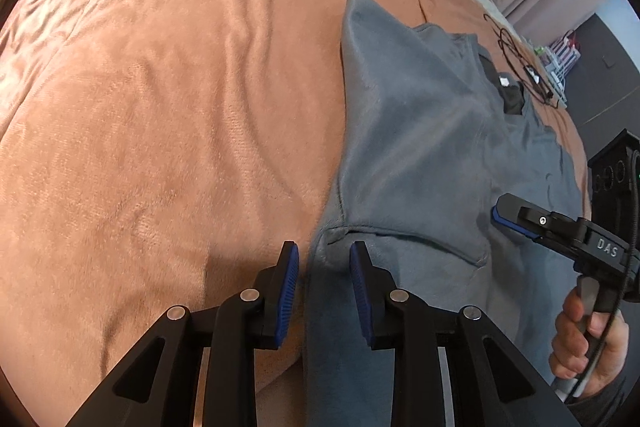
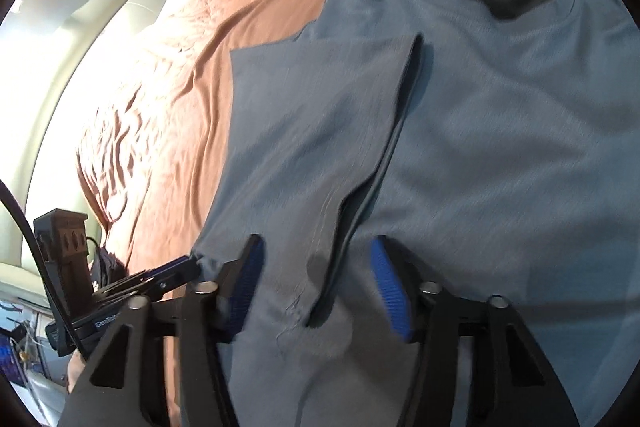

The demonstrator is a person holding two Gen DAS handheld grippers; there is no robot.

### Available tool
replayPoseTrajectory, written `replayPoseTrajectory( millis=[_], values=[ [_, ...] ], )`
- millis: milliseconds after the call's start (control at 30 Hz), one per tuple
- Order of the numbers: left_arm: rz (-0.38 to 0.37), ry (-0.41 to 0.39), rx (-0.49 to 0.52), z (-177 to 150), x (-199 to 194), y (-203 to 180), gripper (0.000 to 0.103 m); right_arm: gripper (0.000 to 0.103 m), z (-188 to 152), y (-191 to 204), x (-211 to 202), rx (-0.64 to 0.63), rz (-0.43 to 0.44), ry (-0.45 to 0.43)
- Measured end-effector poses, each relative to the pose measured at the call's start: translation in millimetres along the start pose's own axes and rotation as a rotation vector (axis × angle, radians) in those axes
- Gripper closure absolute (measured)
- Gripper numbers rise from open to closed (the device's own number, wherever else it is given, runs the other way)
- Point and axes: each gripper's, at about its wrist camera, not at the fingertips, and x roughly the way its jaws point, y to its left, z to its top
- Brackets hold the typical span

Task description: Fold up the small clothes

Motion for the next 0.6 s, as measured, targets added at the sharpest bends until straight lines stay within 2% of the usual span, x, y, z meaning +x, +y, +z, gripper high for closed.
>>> replayPoseTrajectory(
  millis=[300, 367, 433, 600],
  values=[
    [0.025, -0.022, 0.006, 4.1, 7.4, -0.1, 0.074, 0.055, -5.9, 2.0, 15.8, 0.049, -0.001, 0.008],
    [0.024, -0.029, -0.004, 4.3, 7.9, 1.0, 0.075, 0.069, -6.8, 4.5, 17.0, 0.046, -0.014, 0.016],
    [0.02, -0.03, -0.017, 3.6, 8.1, 2.9, 0.078, 0.095, -5.5, 5.7, 21.5, 0.047, -0.012, 0.037],
    [0.024, -0.023, -0.011, -0.2, 4.5, 3.1, 0.094, 0.101, -8.2, 15.2, 17.8, 0.01, -0.026, 0.023]
  ],
)
